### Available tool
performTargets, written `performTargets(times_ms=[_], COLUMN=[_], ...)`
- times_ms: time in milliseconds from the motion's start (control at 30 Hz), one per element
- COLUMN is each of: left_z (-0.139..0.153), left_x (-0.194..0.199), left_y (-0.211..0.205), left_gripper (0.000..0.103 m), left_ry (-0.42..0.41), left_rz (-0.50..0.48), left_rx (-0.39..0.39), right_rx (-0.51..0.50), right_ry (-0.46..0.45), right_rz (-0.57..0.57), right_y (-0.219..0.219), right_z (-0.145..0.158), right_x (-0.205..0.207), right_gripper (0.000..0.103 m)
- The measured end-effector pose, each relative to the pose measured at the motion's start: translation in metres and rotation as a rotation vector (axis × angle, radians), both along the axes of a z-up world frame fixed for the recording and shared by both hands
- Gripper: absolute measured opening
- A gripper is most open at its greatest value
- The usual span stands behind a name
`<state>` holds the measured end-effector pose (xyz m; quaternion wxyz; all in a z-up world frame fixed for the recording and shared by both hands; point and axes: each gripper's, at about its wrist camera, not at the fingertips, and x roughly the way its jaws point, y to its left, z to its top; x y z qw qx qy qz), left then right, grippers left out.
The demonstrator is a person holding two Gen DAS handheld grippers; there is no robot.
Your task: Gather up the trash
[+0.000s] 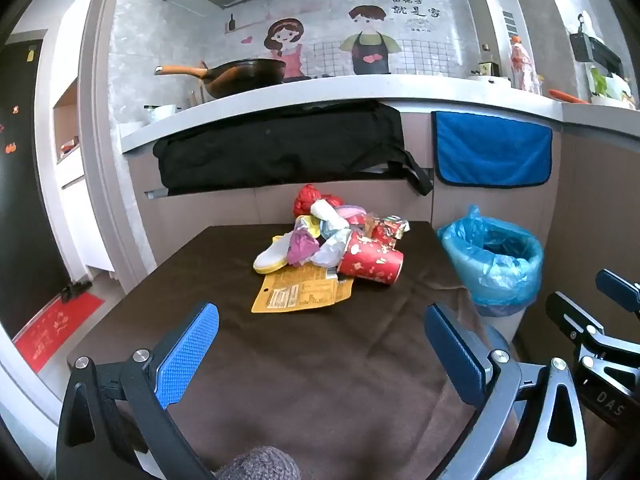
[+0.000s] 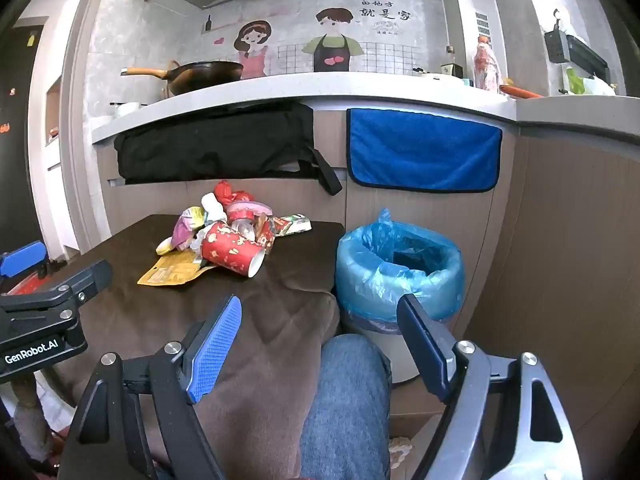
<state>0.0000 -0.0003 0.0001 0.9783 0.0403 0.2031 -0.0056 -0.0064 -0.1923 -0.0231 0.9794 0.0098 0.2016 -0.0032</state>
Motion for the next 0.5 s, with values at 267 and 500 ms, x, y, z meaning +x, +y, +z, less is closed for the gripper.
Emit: performTargets(times_ms=[267, 500], left_z=[-0.0006, 0.0021], left_x=[-0.0002, -0.0004], left_y=[-0.0006, 0.0032], left_gripper=[0.102, 0.102], left_ry=[0.0, 0.006], left_rz=[0.011, 0.012], left_rx=[-0.001, -0.009], right_rx=[0.015, 0.018], right_ry=[0.001, -0.015], right_rz=[0.009, 0.006], right_y=[-0.0001, 0.0011], right_z=[-0.001, 0.0001], right_x=[0.0011, 0.0023], right_gripper=[0.078, 0.078])
